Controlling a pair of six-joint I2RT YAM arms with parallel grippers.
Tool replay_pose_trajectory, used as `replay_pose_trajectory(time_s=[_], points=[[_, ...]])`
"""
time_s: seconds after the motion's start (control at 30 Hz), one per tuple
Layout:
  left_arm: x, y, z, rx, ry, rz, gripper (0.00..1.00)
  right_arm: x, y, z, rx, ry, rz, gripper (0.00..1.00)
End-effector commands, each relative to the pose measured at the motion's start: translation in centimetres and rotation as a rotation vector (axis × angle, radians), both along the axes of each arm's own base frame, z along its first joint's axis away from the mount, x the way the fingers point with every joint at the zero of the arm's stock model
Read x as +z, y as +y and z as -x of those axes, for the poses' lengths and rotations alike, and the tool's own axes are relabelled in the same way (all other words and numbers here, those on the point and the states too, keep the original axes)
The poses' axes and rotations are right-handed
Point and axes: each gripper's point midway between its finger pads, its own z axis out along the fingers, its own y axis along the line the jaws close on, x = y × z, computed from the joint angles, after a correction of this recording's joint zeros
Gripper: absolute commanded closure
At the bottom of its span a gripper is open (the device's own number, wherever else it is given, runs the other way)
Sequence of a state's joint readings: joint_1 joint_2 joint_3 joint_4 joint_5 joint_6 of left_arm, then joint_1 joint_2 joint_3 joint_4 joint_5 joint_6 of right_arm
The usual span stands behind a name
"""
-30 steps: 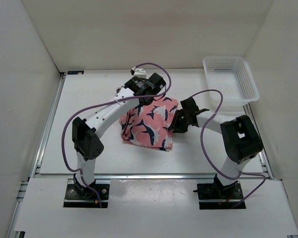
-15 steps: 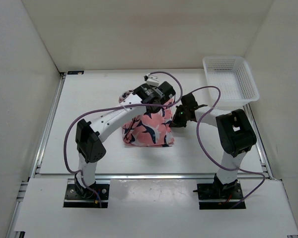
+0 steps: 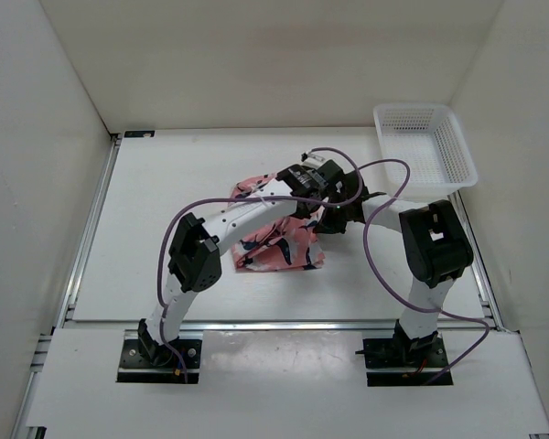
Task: Fold and stack the shorts
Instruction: Fold the shorts
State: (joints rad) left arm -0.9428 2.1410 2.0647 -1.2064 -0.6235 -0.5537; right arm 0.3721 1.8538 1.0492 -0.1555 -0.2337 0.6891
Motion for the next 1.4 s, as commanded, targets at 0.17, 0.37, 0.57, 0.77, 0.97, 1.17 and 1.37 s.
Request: replay_pose_trajectory(time_s=[0.17, 0.37, 0.57, 0.77, 0.97, 1.17, 1.37], points=[[3.2, -4.9, -1.0, -0.143, -0.024, 0.179, 0.9, -1.9, -0.9, 1.0, -0.003, 0.046, 0.04, 1.0], [3.8, -5.0, -0.3, -0.203, 0.046, 0.217, 0.0, -1.7, -1.2, 0.6, -0.005, 0.042, 0.043, 1.0], [8.6, -2.8, -0.7, -0.205, 0.058, 0.395, 0.0, -2.1, -1.5, 1.1, -0.009, 0.056, 0.057, 1.0], [10.8, 1.1, -1.3, -0.151, 0.047, 0.484, 0.0, -0.3, -2.5, 1.0, 0.019, 0.004, 0.112, 0.67], [8.8, 8.5, -3.3, 0.036, 0.062, 0.487, 0.03, 3.8, -5.0, 0.8, 0.015, -0.105, 0.262, 0.39], [5.1, 11.2, -3.9, 0.139, 0.123, 0.467, 0.15, 10.9, -1.6, -0.8, 0.12, -0.296, 0.298, 0.42], [0.2, 10.6, -5.1, 0.149, 0.216, 0.49, 0.65, 9.9, 5.8, -1.9, 0.31, -0.251, 0.18, 0.95]])
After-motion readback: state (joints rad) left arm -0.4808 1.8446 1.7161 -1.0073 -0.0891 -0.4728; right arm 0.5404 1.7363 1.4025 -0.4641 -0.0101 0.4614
